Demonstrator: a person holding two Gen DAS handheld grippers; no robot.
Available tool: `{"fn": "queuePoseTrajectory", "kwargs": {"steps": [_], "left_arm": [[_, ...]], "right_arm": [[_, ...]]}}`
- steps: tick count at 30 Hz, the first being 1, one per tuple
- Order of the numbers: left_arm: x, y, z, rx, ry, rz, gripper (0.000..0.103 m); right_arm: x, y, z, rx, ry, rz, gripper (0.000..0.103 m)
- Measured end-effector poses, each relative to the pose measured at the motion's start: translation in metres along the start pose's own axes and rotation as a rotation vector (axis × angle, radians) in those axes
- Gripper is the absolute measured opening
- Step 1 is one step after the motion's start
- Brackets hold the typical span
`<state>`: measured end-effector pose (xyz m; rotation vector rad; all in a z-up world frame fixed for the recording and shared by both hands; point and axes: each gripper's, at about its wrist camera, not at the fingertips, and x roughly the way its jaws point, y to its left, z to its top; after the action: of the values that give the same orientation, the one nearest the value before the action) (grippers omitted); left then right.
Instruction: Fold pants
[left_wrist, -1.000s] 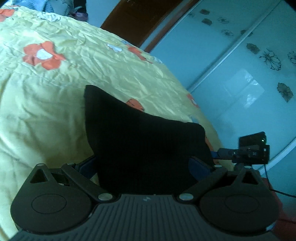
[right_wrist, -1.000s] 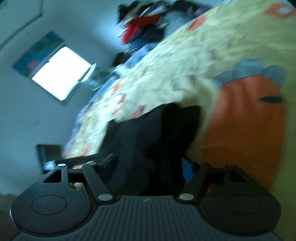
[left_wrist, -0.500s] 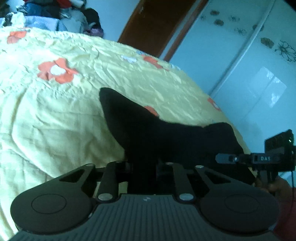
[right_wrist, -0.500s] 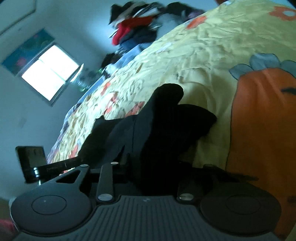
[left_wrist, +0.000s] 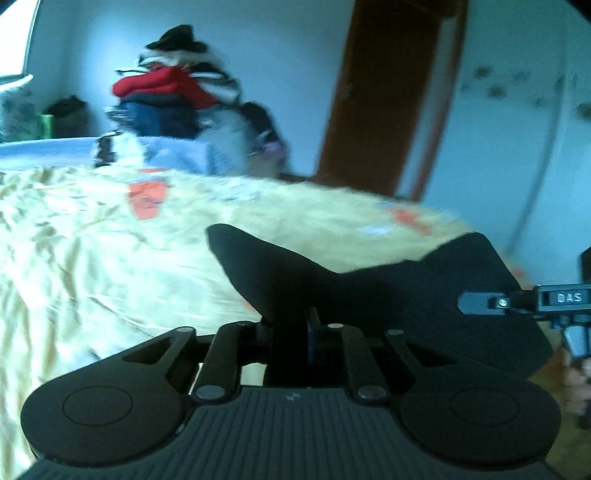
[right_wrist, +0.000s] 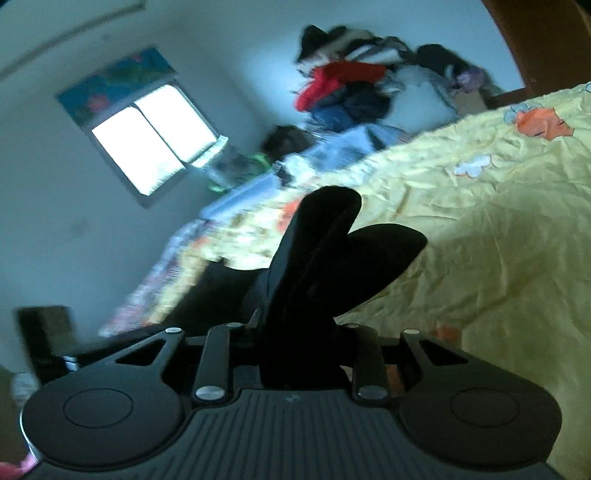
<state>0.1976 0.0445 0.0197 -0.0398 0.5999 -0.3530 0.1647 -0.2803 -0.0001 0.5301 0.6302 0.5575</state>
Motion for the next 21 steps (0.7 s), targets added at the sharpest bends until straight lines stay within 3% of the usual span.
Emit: {"fn": "queuePoseTrajectory", "kwargs": {"steps": [1, 3, 4, 5, 6, 7, 8, 10, 11, 12, 15, 17, 20, 21], "left_arm": [[0.02, 0.006, 0.0, 0.019, 0.034, 0.051, 0.031], [0.049, 0.018, -0.007, 0.048, 0.122, 0.153, 0.03], [0.052, 0.024, -0.011, 0.054, 0.135, 0.185, 0.033], [0.048, 0.028, -0.014, 0.048, 0.12, 0.18, 0.032], [0.041, 0.031, -0.015, 0.04, 0.094, 0.175, 0.035], [0.031, 0.035, -0.017, 0.034, 0.076, 0.19, 0.045], [0.023, 0.034, -0.017, 0.03, 0.06, 0.223, 0.051], [0.01, 0.022, -0.013, 0.026, 0.006, 0.245, 0.078], [0.004, 0.013, -0.011, 0.022, -0.023, 0.217, 0.084], [0.003, 0.002, -0.008, 0.019, -0.039, 0.176, 0.099], [0.019, -0.022, -0.006, 0.048, -0.011, 0.077, 0.103], [0.036, -0.035, -0.012, 0.077, 0.031, 0.113, 0.103], [0.065, -0.033, -0.021, 0.1, 0.129, 0.227, 0.097], [0.066, -0.031, -0.023, 0.097, 0.155, 0.253, 0.096]], "right_arm": [[0.017, -0.003, 0.001, 0.003, 0.03, -0.044, 0.039], [0.049, -0.015, -0.003, -0.019, 0.128, -0.178, 0.046], [0.056, -0.02, -0.006, -0.027, 0.163, -0.259, 0.051], [0.057, -0.022, -0.009, -0.043, 0.172, -0.292, 0.061], [0.048, -0.023, -0.011, -0.068, 0.154, -0.286, 0.062], [0.035, -0.023, -0.012, -0.1, 0.128, -0.309, 0.062], [0.023, -0.02, -0.012, -0.146, 0.088, -0.391, 0.062], [0.007, -0.009, -0.008, -0.267, -0.019, -0.612, 0.064], [0.002, 0.0, -0.005, -0.323, -0.064, -0.63, 0.064], [0.002, 0.007, -0.002, -0.339, -0.07, -0.562, 0.064], [0.032, 0.021, 0.003, -0.332, 0.02, -0.286, 0.062], [0.063, 0.024, 0.0, -0.387, 0.092, -0.288, 0.062], [0.103, 0.007, -0.007, -0.494, 0.181, -0.405, 0.062], [0.103, 0.002, -0.009, -0.499, 0.174, -0.408, 0.063]]}}
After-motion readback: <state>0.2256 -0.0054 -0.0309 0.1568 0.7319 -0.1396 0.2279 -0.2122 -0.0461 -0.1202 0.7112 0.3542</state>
